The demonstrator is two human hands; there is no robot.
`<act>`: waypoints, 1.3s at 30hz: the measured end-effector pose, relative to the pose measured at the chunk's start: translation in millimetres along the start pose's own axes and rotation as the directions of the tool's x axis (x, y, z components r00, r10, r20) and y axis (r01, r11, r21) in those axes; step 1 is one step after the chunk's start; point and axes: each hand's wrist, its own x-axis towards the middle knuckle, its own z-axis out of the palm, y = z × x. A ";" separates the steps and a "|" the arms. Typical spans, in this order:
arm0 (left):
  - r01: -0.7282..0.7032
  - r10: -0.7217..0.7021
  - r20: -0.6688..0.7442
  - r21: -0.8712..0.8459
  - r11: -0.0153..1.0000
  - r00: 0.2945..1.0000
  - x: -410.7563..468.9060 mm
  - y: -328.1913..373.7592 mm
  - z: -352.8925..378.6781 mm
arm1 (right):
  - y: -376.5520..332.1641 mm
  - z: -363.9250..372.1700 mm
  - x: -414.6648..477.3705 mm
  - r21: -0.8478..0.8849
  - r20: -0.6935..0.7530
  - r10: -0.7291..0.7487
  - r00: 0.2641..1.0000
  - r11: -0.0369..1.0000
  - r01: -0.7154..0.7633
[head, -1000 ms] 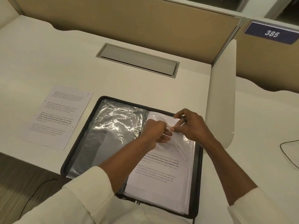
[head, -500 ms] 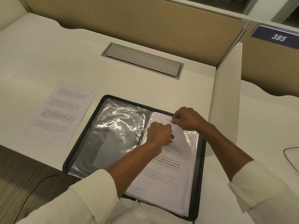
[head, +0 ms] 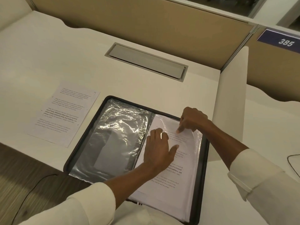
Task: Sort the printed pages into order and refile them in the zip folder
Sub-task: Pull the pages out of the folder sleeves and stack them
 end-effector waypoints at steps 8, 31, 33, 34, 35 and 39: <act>-0.183 0.159 0.204 0.104 0.978 0.966 -35.1 -26.8 16.4 | 18.7 -11.4 25.4 0.045 0.050 -0.004 0.999 0.999 0.001; -0.279 0.240 0.198 0.203 0.939 0.950 -58.3 -32.2 28.0 | 20.0 -120.7 24.8 -0.043 -0.674 -0.128 0.728 0.990 0.133; -0.279 0.236 0.205 0.214 0.936 0.950 -57.4 -32.3 27.7 | 19.1 -130.5 14.5 -0.050 -0.718 -0.165 0.676 0.981 0.186; -0.275 0.232 0.206 0.213 0.938 0.951 -56.8 -32.0 27.5 | 18.7 -134.2 9.0 -0.057 -0.736 -0.190 0.650 0.974 0.220; -0.269 0.228 0.203 0.205 0.941 0.952 -56.6 -31.5 26.7 | 17.7 -137.6 2.6 -0.073 -0.753 -0.222 0.620 0.964 0.257; -0.248 0.223 0.165 0.154 0.956 0.961 -55.5 -31.3 25.3 | 13.3 -144.8 -22.7 -0.186 -0.800 -0.374 0.469 0.898 0.398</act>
